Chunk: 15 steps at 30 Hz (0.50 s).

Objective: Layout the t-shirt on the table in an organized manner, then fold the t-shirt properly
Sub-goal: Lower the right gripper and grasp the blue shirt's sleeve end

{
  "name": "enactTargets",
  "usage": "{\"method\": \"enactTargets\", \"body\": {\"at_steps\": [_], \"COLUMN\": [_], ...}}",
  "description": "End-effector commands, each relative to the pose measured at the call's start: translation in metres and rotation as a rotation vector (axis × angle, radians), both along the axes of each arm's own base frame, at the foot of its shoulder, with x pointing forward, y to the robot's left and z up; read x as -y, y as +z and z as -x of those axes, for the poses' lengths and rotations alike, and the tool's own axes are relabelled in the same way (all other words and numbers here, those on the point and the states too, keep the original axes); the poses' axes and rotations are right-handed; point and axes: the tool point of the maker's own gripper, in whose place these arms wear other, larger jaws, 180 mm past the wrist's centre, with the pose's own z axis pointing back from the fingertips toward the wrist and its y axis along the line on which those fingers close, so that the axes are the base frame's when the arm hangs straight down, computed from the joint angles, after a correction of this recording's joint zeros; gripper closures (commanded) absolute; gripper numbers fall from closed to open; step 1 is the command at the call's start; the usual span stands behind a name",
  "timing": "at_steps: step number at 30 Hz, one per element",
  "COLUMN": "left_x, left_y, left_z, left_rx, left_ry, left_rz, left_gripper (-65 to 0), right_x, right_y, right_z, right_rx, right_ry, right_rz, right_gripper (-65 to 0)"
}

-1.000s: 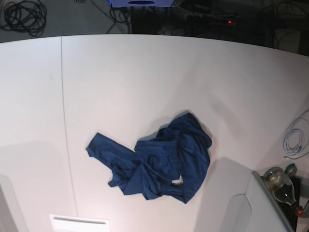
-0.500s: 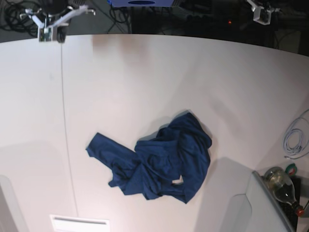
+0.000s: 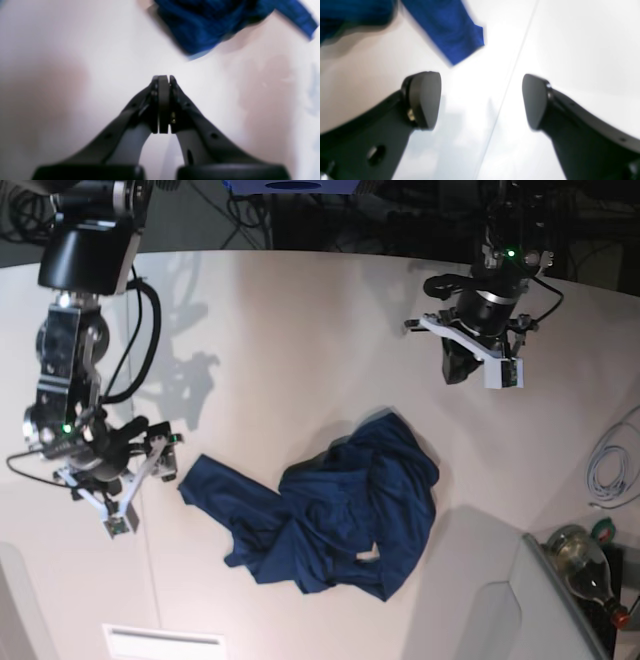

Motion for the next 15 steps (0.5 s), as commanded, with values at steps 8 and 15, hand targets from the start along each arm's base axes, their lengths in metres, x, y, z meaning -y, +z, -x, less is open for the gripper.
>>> {"method": "enactTargets", "body": {"at_steps": [8, 15], "left_x": [-0.021, -0.034], "left_y": [-0.006, -0.025], "left_z": [0.010, 0.028], "left_rx": [-0.006, -0.070], "left_ry": [0.143, 0.177], "left_rz": [0.039, 0.024], "left_gripper": [-35.2, -32.6], "right_x": [-0.013, -0.031], "right_y": [-0.047, -0.070], "right_z": [-0.047, -0.060], "right_rx": [0.004, -0.007], "right_ry": [0.028, -0.010], "right_rz": [-0.200, -0.334], "right_gripper": [-48.0, -48.0]}}
